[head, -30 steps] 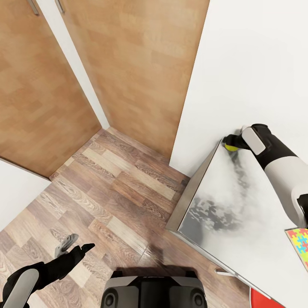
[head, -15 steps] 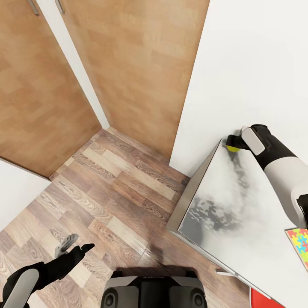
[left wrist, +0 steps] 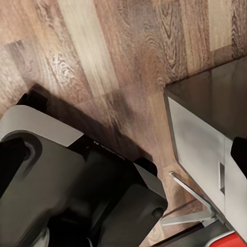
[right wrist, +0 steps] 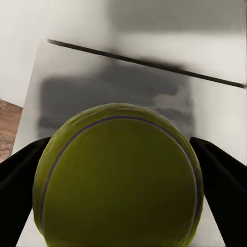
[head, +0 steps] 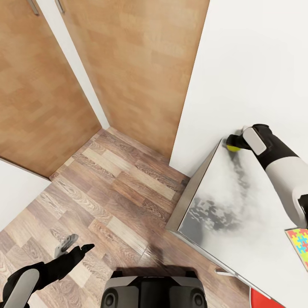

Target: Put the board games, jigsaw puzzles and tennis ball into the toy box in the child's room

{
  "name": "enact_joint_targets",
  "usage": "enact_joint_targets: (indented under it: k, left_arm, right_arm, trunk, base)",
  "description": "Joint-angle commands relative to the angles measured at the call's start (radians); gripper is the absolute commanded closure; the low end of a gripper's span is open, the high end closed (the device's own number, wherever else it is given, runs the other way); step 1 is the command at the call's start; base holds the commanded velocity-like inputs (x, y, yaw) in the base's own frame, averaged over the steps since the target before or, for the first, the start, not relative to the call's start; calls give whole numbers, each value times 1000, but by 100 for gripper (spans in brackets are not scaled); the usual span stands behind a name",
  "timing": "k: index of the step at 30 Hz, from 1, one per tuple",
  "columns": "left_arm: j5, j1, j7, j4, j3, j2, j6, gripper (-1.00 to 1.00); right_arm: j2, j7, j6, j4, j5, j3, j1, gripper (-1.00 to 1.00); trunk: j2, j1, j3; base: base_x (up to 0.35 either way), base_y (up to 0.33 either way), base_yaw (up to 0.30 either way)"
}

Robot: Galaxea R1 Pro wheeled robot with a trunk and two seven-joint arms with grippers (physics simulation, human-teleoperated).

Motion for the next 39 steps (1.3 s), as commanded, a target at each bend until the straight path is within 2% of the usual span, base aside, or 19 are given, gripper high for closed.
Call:
enact_joint_targets:
  k: [1, 5, 10, 14, 19, 24, 25, 29, 30, 33, 34, 37, 39]
  left_arm:
    - [11, 0, 9, -1, 1, 0, 4, -100]
    - [10, 0, 9, -1, -5, -2, 0, -100]
    - [8, 0, 10, -1, -40, -2, -16, -100]
    - [6, 0, 12, -1, -64, -2, -26, -100]
    - [6, -1, 13, -1, -74, -2, -30, -100]
    - [6, -2, 14, -1, -79, -2, -32, -100]
    - [6, -2, 14, -1, -79, -2, -32, -100]
    - [7, -2, 14, -1, -80, -3, -33, -100]
    - [7, -2, 14, -1, -80, -3, -33, -100]
    - [8, -2, 14, -1, -81, -3, -33, -100]
    - [8, -2, 14, -1, -81, -3, -33, -100]
    - [9, -2, 13, -2, -82, -3, -33, -100]
    - [9, -2, 12, -2, -82, -3, -33, -100]
  right_arm:
    - [-2, -9, 2, -1, -11, 8, -1, 100]
    - [-6, -4, 2, -24, -13, 4, 1, 100]
    - [-12, 10, 4, -43, -15, 0, 20, 100]
    - [-21, 47, 5, -68, -16, -1, 39, 100]
    - [-36, 94, 26, -107, -16, -2, 62, 100]
    - [-69, 126, 72, -206, -17, -3, 104, 100]
    - [-69, 126, 72, -206, -17, -3, 104, 100]
    - [-97, 136, 111, -324, -20, -5, 153, 100]
    - [-97, 136, 111, -324, -20, -5, 153, 100]
    - [-119, 141, 161, -425, -39, -6, 183, 100]
    - [-119, 141, 161, -425, -39, -6, 183, 100]
    - [-135, 137, 218, -526, -66, -15, 207, 100]
    - [-140, 136, 237, -558, -73, -24, 213, 100]
  trunk:
    - [-2, 1, -1]
    - [-2, 1, -1]
    - [-2, 1, -1]
    - [-2, 1, -1]
    - [-2, 1, -1]
    - [-2, 1, -1]
    - [-2, 1, -1]
    - [-2, 1, -1]
    - [-2, 1, -1]
    - [-2, 1, -1]
    - [-2, 1, -1]
    - [-2, 1, -1]
    - [-2, 1, -1]
  base:
    - [0, 0, 0]
    - [-1, 0, 0]
    - [-60, 0, 0]
    - [-195, 0, 0]
    - [-272, 0, 0]
    - [-306, 0, 0]
    - [-314, 0, 0]
    - [-319, 0, 0]
    - [-322, 0, 0]
    - [-324, 0, 0]
    - [-324, 0, 0]
    - [-318, 0, -9]
    - [-284, 0, -35]
